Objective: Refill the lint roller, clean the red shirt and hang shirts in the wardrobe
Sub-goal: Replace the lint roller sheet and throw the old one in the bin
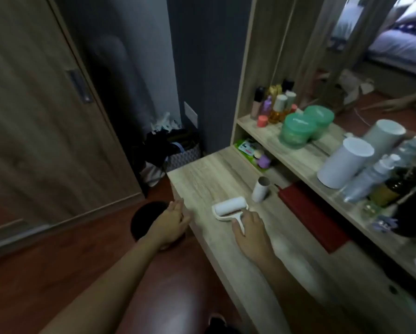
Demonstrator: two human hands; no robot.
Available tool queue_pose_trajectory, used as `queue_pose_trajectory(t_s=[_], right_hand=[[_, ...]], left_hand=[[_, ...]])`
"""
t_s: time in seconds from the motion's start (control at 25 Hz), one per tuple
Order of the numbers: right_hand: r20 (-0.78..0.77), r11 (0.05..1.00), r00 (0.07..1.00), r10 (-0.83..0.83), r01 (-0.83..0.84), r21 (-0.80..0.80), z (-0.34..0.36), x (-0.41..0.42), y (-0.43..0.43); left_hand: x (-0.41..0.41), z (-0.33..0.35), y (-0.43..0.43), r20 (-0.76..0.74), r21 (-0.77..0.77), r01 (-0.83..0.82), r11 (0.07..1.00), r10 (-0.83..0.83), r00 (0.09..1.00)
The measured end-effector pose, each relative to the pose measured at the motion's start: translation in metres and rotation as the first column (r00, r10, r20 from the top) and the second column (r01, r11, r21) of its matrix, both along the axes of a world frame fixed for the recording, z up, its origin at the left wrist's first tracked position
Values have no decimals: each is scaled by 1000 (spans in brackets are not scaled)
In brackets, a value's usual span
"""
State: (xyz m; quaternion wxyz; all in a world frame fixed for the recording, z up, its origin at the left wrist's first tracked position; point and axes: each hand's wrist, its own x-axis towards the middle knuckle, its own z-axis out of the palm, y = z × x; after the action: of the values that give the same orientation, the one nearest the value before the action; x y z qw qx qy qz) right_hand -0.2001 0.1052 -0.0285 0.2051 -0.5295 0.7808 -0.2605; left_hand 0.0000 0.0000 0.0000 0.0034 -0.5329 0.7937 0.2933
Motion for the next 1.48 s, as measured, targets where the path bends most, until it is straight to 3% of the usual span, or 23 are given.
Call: queue_pose_trajectory(t_s=[0.12, 0.2, 0.44, 0.6, 0.8, 1.0, 1.16, 1.48], right_hand=[[119, 975, 968, -220, 221, 2, -26, -21, -9], [218, 948, 925, -311, 284, 146, -33, -33, -24], [294, 976, 933, -208, 180, 119, -59, -44, -66], [344, 973, 911, -229, 206, 104, -57, -46, -69], [445, 904, 793, -417, 415, 107, -32, -53, -55], [561, 848, 691, -457, 529, 38, -9, -65, -35], [615, 781, 628, -477, 623, -30, -7, -67, -18], [577, 774, 654, -490, 631, -58, -5, -72, -9]], left_hand=[[-30, -18, 4, -82, 108, -79, 991, 88, 993], [-55, -24, 5, -142, 170, -141, 975, 166, 976], [-103, -54, -8, -273, 308, -404, 861, 488, 829], [-110, -70, -11, -295, 386, -378, 841, 501, 813], [-112, -52, 3, -409, 492, -344, 799, 562, 719], [-125, -33, 35, -560, 421, -286, 861, 494, 665], [-140, -22, 62, -585, 307, -333, 891, 453, 673], [-140, -17, 68, -577, 237, -262, 935, 353, 737]])
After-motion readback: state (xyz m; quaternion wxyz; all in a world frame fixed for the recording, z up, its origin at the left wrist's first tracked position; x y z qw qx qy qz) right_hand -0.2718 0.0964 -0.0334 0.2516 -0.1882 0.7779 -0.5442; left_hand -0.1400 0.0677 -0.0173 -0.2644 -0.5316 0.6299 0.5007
